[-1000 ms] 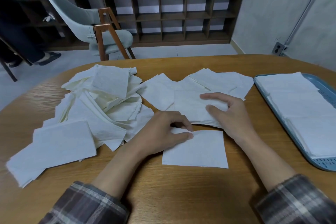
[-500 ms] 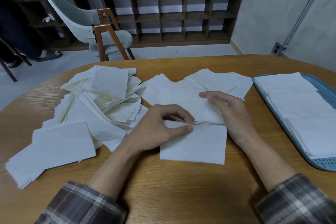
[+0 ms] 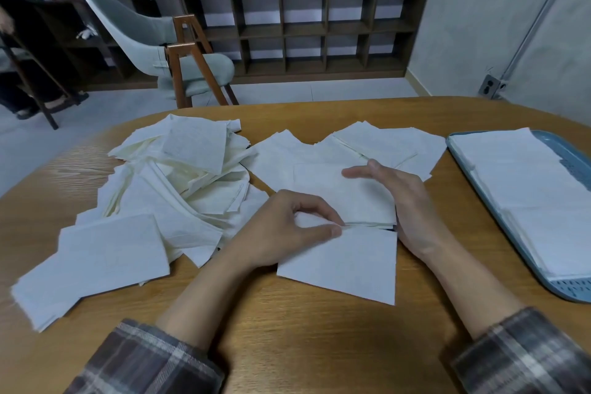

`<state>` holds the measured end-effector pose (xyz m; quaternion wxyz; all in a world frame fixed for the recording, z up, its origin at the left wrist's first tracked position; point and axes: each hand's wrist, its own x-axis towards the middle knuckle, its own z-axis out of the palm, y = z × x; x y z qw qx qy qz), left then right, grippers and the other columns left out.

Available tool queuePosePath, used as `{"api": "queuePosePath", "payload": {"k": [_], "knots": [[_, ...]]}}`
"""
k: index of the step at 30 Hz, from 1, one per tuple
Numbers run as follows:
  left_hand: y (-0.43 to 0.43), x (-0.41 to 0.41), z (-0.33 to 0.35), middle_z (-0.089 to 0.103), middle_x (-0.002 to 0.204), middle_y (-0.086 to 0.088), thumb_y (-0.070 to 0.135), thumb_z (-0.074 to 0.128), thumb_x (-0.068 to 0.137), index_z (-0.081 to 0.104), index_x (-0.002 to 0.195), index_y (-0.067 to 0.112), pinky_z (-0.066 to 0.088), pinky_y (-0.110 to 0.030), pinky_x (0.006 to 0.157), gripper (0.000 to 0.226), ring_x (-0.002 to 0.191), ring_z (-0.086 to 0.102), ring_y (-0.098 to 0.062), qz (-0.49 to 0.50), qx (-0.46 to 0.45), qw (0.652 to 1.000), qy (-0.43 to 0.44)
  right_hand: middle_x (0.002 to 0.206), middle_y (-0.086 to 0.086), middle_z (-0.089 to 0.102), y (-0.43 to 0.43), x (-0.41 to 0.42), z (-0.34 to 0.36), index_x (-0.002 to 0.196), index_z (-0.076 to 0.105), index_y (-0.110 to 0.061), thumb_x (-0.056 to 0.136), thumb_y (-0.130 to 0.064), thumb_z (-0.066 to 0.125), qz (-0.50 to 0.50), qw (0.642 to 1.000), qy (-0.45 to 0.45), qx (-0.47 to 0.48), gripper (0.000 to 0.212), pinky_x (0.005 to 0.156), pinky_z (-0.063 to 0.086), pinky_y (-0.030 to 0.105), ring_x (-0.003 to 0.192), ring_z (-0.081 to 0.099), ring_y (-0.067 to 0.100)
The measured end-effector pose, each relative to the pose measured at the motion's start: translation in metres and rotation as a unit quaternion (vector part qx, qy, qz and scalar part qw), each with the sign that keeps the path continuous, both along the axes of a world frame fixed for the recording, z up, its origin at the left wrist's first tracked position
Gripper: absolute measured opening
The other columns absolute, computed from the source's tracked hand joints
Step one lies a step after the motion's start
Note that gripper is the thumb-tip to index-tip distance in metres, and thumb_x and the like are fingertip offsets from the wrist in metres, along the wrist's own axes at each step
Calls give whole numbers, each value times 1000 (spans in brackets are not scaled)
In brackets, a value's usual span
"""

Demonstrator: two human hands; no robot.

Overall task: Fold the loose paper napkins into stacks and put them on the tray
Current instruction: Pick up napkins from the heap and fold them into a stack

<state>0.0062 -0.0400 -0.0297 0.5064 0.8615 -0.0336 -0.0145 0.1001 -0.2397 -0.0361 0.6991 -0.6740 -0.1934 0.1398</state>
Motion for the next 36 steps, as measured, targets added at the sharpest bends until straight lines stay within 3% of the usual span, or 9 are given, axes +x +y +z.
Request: {"api": "queuePosePath", "payload": {"k": [5, 10, 12, 16, 20, 24, 28, 32, 36], "knots": [[-4, -2, -4, 78, 93, 18, 22, 83, 91, 82, 92, 23, 50, -18, 89, 2, 96, 72, -2, -18, 78, 993, -83, 121, -12, 77, 1, -2, 2, 105, 83, -18, 89, -52, 61, -26, 1000, -10, -3, 43, 123, 31, 33, 128, 59, -4], [-3, -2, -5, 75, 96, 10, 21, 88, 87, 85, 88, 21, 54, -29, 90, 3, 96, 73, -14, -10, 50, 988, -145, 119, -16, 77, -1, -2, 6, 106, 83, -19, 88, -52, 61, -41, 999, -18, -9, 43, 105, 36, 19, 122, 59, -10], [-2, -3, -3, 77, 96, 10, 21, 86, 88, 86, 90, 20, 54, -30, 91, 3, 97, 74, -14, -1, 17, 990, -137, 118, -16, 77, -2, -3, 6, 106, 83, -20, 88, -53, 60, -42, 999, -22, -15, 43, 106, 38, 22, 121, 61, -9], [1, -3, 3, 81, 96, 9, 16, 81, 92, 84, 92, 15, 52, -24, 91, 3, 99, 74, -9, 23, -69, 992, -100, 119, -13, 77, -2, -2, 5, 104, 84, -22, 94, -58, 63, -33, 999, -16, -15, 43, 119, 40, 41, 122, 65, 3], [3, -2, 9, 81, 96, 7, 12, 76, 95, 81, 94, 12, 48, -13, 87, 5, 97, 74, -5, 55, -109, 985, -121, 125, -3, 76, -4, 0, 0, 108, 83, -24, 85, -78, 58, -8, 1000, -8, 1, 64, 120, 36, 60, 129, 63, 19], [4, -1, 9, 81, 98, 3, 12, 74, 97, 80, 95, 11, 51, -15, 84, 6, 96, 73, -7, 92, -153, 976, -120, 115, 11, 78, -5, 1, -1, 108, 83, -20, 72, -89, 63, 18, 999, 18, 33, 80, 104, 51, 52, 113, 73, 27], [2, 3, 6, 80, 98, 6, 15, 77, 96, 80, 94, 15, 51, -17, 85, 4, 97, 72, -7, 139, -148, 969, -139, 110, 18, 78, -5, -3, -2, 105, 80, -8, 82, -64, 78, 52, 998, 25, 23, 60, 91, 55, 46, 106, 75, 30], [-1, 3, 4, 78, 86, 4, 22, 81, 92, 80, 104, 22, 47, -15, 70, 12, 79, 68, -5, 175, -134, 964, -145, 99, 2, 82, -1, -9, -2, 104, 80, -11, 95, -25, 75, 13, 999, -9, -29, 18, 73, 56, 23, 91, 77, 14], [-3, 2, 8, 61, 73, 4, 9, 82, 90, 72, 123, 19, 40, -8, 53, 36, 49, 53, 0, 199, -148, 960, -131, 108, 3, 81, -2, -6, 0, 112, 78, -13, 94, -24, 73, 1, 1000, 29, 0, 22, 84, 60, 31, 103, 77, 21]]}}
